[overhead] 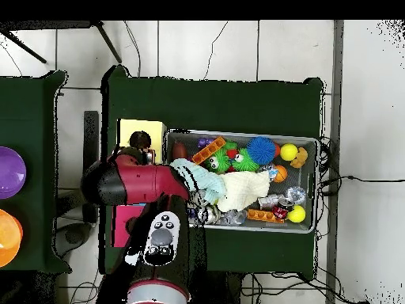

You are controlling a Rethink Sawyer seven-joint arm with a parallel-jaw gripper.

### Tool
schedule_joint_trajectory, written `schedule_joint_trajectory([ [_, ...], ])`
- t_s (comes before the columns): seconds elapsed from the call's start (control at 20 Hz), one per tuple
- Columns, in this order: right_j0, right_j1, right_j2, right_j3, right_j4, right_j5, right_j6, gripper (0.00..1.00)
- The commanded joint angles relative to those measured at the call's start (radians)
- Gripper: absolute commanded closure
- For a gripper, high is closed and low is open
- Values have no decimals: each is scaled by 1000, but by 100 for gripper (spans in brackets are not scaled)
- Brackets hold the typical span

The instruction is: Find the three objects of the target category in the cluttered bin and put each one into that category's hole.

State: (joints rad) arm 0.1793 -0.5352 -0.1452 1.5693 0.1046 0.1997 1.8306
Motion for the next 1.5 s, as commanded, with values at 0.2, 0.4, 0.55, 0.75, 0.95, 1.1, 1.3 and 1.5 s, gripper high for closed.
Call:
schedule_joint_trajectory([
  [0.2,29,-108,12,116,12,139,162,100],
  [0.4,42,-122,-4,117,15,180,164,100],
  [0.55,39,-142,-1,132,12,193,158,100],
  [0.75,29,-181,7,164,6,217,142,100],
  [0.95,15,-209,10,192,-3,225,127,100],
  [1.1,8,-233,2,215,-11,224,121,100],
  [1.3,-3,-250,-2,254,-30,199,109,100],
  [1.5,-24,-263,19,284,-35,178,93,100],
])
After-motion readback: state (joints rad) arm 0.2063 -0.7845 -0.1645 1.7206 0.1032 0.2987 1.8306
